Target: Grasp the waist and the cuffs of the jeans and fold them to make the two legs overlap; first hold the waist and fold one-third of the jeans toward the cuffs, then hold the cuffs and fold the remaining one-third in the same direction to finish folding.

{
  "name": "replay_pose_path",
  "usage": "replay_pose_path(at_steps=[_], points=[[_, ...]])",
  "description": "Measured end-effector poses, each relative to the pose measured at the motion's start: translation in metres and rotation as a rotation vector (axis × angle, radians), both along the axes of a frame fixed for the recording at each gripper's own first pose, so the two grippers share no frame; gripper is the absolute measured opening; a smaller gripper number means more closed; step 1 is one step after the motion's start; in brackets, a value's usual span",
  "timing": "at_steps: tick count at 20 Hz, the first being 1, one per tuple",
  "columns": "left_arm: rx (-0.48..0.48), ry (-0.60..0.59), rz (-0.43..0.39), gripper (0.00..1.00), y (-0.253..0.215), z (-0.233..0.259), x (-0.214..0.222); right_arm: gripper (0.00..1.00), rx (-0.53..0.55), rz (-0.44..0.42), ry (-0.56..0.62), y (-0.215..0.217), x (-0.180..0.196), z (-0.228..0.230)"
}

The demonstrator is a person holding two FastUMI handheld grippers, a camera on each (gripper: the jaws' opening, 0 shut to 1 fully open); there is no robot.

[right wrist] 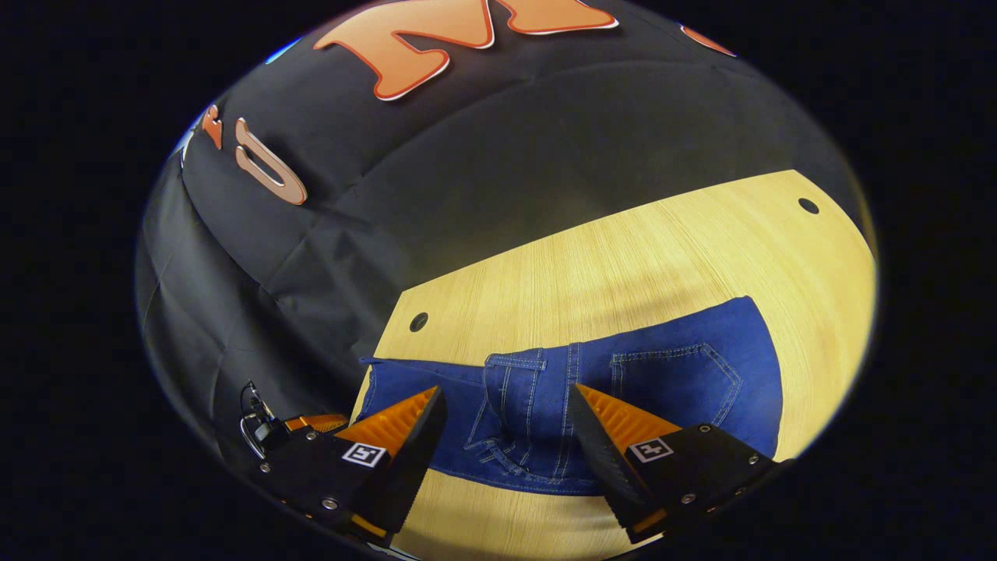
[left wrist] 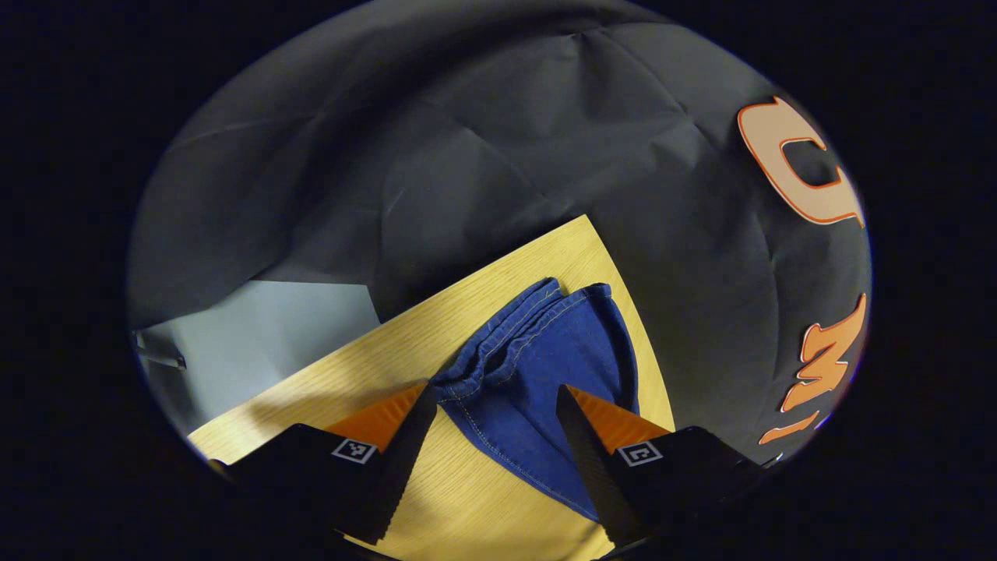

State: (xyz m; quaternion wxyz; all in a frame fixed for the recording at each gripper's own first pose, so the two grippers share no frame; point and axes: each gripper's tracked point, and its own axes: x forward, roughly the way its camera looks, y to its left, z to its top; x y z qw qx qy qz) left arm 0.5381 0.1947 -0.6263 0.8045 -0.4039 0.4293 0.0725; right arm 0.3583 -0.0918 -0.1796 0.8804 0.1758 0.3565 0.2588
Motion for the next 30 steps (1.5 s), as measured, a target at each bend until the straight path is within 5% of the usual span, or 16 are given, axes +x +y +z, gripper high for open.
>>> replay_pose_path(at_steps=[7,12,23,30], points=[[0.001,-0.030,-0.047,0.96,-0.040,-0.015,0.046,0.98,0.012,-0.053,-0.002,-0.012,0.004,0.008],[0.041,0.066,-0.073,0.08,-0.056,-0.027,0.041,0.98,-0.019,-0.091,-0.005,-0.024,0.005,0.009],[0.141,-0.286,-0.347,0.03,-0.148,0.147,0.049,0.98,0.024,-0.138,-0.051,-0.069,0.010,0.039],[0.259,-0.495,-0.636,0.02,-0.303,0.240,0.046,0.98,0.101,-0.195,-0.085,-0.137,0.003,0.071]])
